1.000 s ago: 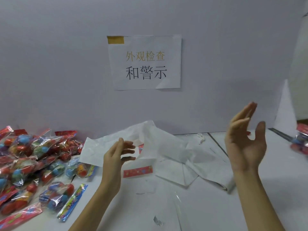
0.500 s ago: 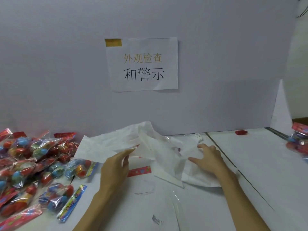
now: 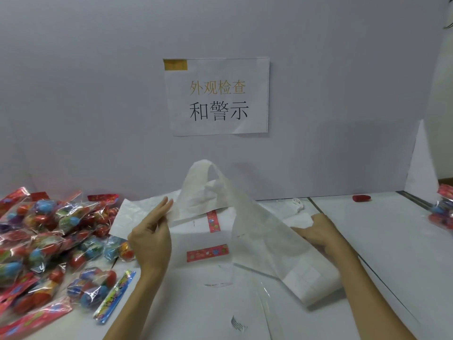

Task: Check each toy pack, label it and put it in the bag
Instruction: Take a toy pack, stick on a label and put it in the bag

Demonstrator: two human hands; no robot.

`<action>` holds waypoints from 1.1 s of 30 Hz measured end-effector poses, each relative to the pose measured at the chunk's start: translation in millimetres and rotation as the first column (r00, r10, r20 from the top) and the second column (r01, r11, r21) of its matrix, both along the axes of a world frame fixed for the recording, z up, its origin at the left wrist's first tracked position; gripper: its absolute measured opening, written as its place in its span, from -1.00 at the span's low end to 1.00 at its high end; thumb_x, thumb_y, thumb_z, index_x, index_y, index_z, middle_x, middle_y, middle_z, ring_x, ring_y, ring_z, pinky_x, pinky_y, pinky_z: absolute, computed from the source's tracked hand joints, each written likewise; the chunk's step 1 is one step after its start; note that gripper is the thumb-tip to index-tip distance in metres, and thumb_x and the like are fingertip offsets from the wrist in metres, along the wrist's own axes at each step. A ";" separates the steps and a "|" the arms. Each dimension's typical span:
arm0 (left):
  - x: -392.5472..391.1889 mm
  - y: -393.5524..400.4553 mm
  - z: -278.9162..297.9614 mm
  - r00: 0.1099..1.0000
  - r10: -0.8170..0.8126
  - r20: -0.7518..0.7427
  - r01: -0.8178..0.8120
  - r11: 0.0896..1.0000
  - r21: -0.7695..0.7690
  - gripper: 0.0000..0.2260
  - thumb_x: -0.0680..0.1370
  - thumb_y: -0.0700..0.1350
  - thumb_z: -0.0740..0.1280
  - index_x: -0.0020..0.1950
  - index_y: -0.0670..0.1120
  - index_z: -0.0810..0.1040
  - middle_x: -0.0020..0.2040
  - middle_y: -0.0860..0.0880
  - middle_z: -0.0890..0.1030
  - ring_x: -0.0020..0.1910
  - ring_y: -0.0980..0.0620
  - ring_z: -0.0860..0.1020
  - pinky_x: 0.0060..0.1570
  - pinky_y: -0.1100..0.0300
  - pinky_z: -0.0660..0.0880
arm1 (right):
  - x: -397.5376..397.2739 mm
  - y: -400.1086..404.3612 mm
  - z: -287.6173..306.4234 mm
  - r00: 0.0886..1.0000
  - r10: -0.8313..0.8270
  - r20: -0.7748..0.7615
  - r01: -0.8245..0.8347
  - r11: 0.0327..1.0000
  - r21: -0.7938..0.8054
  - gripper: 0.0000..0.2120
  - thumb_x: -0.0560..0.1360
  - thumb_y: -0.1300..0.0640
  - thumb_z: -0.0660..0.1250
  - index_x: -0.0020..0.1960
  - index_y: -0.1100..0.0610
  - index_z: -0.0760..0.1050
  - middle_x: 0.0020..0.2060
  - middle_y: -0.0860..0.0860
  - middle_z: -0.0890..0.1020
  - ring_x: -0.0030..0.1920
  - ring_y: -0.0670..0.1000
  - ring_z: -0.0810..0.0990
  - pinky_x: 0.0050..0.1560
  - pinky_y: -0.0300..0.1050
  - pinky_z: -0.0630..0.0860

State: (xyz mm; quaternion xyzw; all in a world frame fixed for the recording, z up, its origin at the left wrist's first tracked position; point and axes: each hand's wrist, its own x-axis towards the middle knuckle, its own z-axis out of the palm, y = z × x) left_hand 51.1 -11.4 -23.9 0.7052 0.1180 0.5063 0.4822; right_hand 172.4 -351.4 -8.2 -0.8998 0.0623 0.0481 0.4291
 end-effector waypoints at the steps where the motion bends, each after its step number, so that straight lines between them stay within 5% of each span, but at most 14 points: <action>1: -0.6 2.4 1.3 0.999 -0.031 0.033 0.034 0.996 -0.082 -0.59 0.58 -0.45 0.31 0.24 -0.01 0.68 0.23 0.04 0.68 0.11 0.38 0.62 0.05 0.53 0.51 | 5.5 -5.0 1.1 0.999 -0.045 0.022 0.044 0.999 0.023 -0.54 0.49 0.06 0.56 0.21 0.36 0.57 0.11 0.26 0.67 0.13 0.25 0.65 0.15 0.10 0.61; 6: 1.7 15.0 2.1 0.995 -0.023 0.093 0.055 0.930 -0.364 -0.47 0.59 -0.46 0.28 0.07 0.20 0.72 0.19 0.25 0.69 0.32 0.17 0.58 0.29 0.19 0.56 | 36.3 -34.4 12.1 0.877 -0.462 0.130 0.425 0.874 0.236 -0.48 0.65 0.14 0.36 0.47 0.39 0.29 0.39 0.37 0.48 0.37 0.38 0.49 0.33 0.20 0.46; 11: 2.4 31.0 -4.1 0.997 0.083 -0.001 -0.073 0.874 -0.480 -0.45 0.58 -0.50 0.16 0.00 0.11 0.74 0.19 0.30 0.62 0.36 0.16 0.52 0.25 0.34 0.54 | 48.8 -75.0 4.4 0.714 -0.700 0.005 0.597 0.612 0.518 -0.43 0.64 0.40 0.19 0.58 0.26 0.05 0.47 0.34 0.37 0.41 0.34 0.47 0.43 0.20 0.42; 14: 4.1 39.0 -10.8 0.992 0.075 -0.106 -0.118 0.861 -0.495 -0.44 0.56 -0.52 0.11 0.07 0.04 0.74 0.28 0.19 0.59 0.40 0.02 0.48 0.38 -0.06 0.52 | 49.6 -87.9 -4.6 0.743 -0.669 0.022 0.608 0.688 0.396 -0.21 0.58 0.45 0.28 0.65 0.23 -0.09 0.50 0.40 0.28 0.43 0.41 0.41 0.40 0.29 0.43; 17: 4.6 32.6 -9.9 0.988 0.051 -0.145 -0.110 0.894 -0.434 -0.44 0.53 -0.50 0.10 0.04 0.06 0.72 0.32 0.04 0.62 0.38 -0.04 0.51 0.40 -0.01 0.48 | 45.8 -80.6 -9.3 0.763 -0.631 0.138 0.622 0.776 0.109 0.04 0.54 0.35 0.43 0.66 0.21 -0.31 0.60 0.41 -0.03 0.57 0.45 0.10 0.54 0.36 0.17; 19: 6.3 24.6 -7.8 0.990 -0.011 -0.138 -0.051 0.896 -0.442 -0.49 0.53 -0.45 0.11 0.02 0.04 0.72 0.26 -0.02 0.66 0.29 -0.06 0.57 0.32 -0.04 0.54 | 42.2 -67.0 -11.0 0.812 -0.523 0.258 0.560 0.823 -0.093 -0.03 0.55 0.29 0.43 0.68 0.22 -0.20 0.62 0.39 -0.16 0.62 0.41 -0.10 0.60 0.36 -0.07; 22: 6.3 10.2 -1.4 0.984 -0.110 -0.141 0.030 0.880 -0.475 -0.60 0.61 -0.37 0.09 0.05 -0.09 0.71 0.20 -0.13 0.66 0.08 -0.02 0.64 0.13 -0.06 0.63 | 34.0 -33.7 -4.4 0.919 -0.236 0.315 0.293 0.945 -0.148 -0.43 0.63 0.21 0.32 0.59 0.24 0.23 0.53 0.33 0.32 0.51 0.35 0.31 0.52 0.21 0.25; 24: 3.3 -1.3 1.2 0.969 -0.149 -0.198 0.058 0.914 -0.403 -0.66 0.64 -0.25 0.11 0.10 -0.13 0.69 0.21 -0.15 0.62 0.02 0.16 0.57 -0.01 0.13 0.58 | 20.7 -2.5 1.9 0.945 0.007 0.326 0.010 0.999 -0.051 -0.54 0.67 0.16 0.29 0.55 0.18 0.36 0.47 0.19 0.48 0.44 0.24 0.46 0.38 -0.01 0.36; 26: -0.5 -13.3 2.7 0.947 -0.213 -0.242 0.132 0.941 -0.312 -0.65 0.58 -0.02 0.11 0.12 -0.08 0.65 0.21 -0.10 0.57 -0.01 0.26 0.52 -0.14 0.35 0.44 | 2.7 31.6 6.7 0.904 0.268 0.333 -0.284 0.959 0.001 -0.53 0.69 0.08 0.28 0.58 0.04 0.34 0.50 0.02 0.46 0.48 0.11 0.45 0.39 -0.11 0.32; 29: -3.2 -27.7 2.3 0.891 -0.316 -0.325 0.272 0.946 -0.174 -0.51 0.51 0.26 0.10 0.18 -0.02 0.59 0.19 -0.04 0.52 -0.02 0.30 0.52 -0.16 0.49 0.41 | -12.0 73.1 -3.3 0.812 0.448 0.374 -0.448 0.889 -0.093 -0.45 0.68 0.01 0.30 0.63 -0.05 0.25 0.55 -0.08 0.39 0.54 0.01 0.37 0.61 0.09 0.16; 33: -2.6 -41.3 -5.0 0.822 -0.191 -0.536 0.315 0.937 0.148 -0.26 0.29 0.64 0.15 0.21 0.12 0.42 0.18 0.11 0.49 0.15 0.05 0.51 0.13 0.06 0.49 | -24.1 89.9 -25.0 0.770 0.535 0.347 -0.463 0.843 -0.274 -0.36 0.69 -0.15 0.21 0.68 -0.17 0.01 0.65 -0.07 0.17 0.67 0.02 0.03 0.65 0.04 -0.15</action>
